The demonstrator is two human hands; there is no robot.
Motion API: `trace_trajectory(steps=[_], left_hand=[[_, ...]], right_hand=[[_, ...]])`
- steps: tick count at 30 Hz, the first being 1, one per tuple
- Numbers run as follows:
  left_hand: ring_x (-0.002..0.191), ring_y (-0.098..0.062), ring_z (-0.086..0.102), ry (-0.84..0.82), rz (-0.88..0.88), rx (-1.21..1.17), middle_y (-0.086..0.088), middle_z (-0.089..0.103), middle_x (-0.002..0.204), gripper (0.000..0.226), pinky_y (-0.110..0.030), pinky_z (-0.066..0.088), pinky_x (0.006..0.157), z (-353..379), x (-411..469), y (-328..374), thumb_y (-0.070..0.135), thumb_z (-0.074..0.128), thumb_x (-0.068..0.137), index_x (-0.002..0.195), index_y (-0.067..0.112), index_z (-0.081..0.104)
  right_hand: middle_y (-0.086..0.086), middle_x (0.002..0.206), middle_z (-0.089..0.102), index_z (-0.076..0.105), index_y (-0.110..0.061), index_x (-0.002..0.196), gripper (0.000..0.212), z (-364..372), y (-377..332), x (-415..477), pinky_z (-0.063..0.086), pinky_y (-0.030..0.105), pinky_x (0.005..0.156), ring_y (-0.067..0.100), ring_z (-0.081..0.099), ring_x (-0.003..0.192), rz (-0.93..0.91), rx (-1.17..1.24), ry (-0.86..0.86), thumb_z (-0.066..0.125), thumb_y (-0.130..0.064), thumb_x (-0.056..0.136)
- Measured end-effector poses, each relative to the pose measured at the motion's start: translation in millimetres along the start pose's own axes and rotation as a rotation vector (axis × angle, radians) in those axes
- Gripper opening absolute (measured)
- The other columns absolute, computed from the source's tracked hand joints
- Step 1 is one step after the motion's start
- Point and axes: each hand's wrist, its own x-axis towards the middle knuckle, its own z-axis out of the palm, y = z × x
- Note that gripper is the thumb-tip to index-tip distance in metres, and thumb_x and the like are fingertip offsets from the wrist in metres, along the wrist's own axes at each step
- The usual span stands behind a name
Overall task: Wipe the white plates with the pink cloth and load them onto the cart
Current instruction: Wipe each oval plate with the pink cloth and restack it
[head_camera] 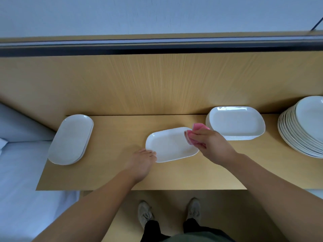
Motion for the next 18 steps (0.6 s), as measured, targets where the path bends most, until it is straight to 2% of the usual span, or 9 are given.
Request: trace_trajectory(steps=[2, 4, 7, 10, 12, 15, 18], left_hand=[[0.107, -0.024, 0.058, -0.011, -0.069, 0.0, -0.004, 0.064, 0.11, 0.023, -0.03, 0.04, 0.08, -14, 3, 6, 0.009, 0.04, 0.092, 0.105, 0.018, 0.057], [0.095, -0.025, 0.058, -0.017, -0.129, 0.001, -0.005, 0.064, 0.103, 0.018, -0.03, 0.036, 0.068, -29, 8, 10, 0.013, 0.042, 0.093, 0.104, 0.018, 0.055], [0.091, -0.026, 0.058, 0.016, -0.207, -0.184, -0.007, 0.065, 0.107, 0.024, -0.03, 0.037, 0.069, -48, 9, 7, 0.025, 0.038, 0.102, 0.118, 0.019, 0.055], [0.101, -0.03, 0.059, 0.122, -0.214, -0.358, -0.008, 0.067, 0.112, 0.034, -0.031, 0.037, 0.077, -67, 6, 2, 0.028, 0.038, 0.104, 0.131, 0.017, 0.055], [0.097, -0.031, 0.06, 0.188, -0.218, -0.458, -0.009, 0.068, 0.103, 0.031, -0.032, 0.04, 0.078, -78, 5, -1, 0.026, 0.042, 0.103, 0.126, 0.014, 0.058], [0.083, -0.022, 0.055, 0.18, -0.241, -0.665, 0.001, 0.064, 0.09, 0.02, -0.035, 0.045, 0.077, -87, 2, -6, 0.025, 0.045, 0.101, 0.112, 0.019, 0.061], [0.089, -0.021, 0.059, 0.164, -0.246, -0.84, 0.001, 0.066, 0.095, 0.019, -0.035, 0.048, 0.078, -91, 3, -8, 0.024, 0.046, 0.101, 0.106, 0.018, 0.063]], right_hand=[[-0.002, 0.084, 0.059, 0.066, -0.012, 0.09, 0.027, -4, -1, 2, 0.051, 0.036, 0.078, 0.019, 0.05, 0.099, -0.008, 0.007, 0.028, 0.046, -0.026, 0.102], [-0.002, 0.085, 0.059, 0.067, -0.011, 0.096, 0.021, -9, -4, 6, 0.051, 0.037, 0.076, 0.021, 0.05, 0.099, -0.03, 0.005, 0.072, 0.049, -0.022, 0.1], [-0.001, 0.084, 0.057, 0.067, -0.009, 0.099, 0.022, -18, -11, 15, 0.051, 0.038, 0.076, 0.024, 0.05, 0.095, -0.07, 0.028, 0.152, 0.049, -0.021, 0.102], [0.002, 0.087, 0.061, 0.068, -0.007, 0.104, 0.023, -25, -15, 24, 0.051, 0.041, 0.076, 0.026, 0.052, 0.089, -0.122, 0.026, 0.212, 0.049, -0.019, 0.101], [0.003, 0.093, 0.066, 0.069, -0.008, 0.111, 0.024, -28, -17, 27, 0.052, 0.04, 0.071, 0.029, 0.058, 0.085, -0.148, 0.009, 0.263, 0.05, -0.018, 0.1], [0.003, 0.101, 0.069, 0.068, -0.008, 0.116, 0.024, -30, -19, 32, 0.051, 0.039, 0.064, 0.029, 0.063, 0.082, -0.203, -0.01, 0.313, 0.054, -0.015, 0.098], [0.001, 0.107, 0.069, 0.068, -0.008, 0.118, 0.024, -23, -18, 35, 0.051, 0.039, 0.066, 0.026, 0.065, 0.087, -0.23, -0.017, 0.329, 0.057, -0.013, 0.097]])
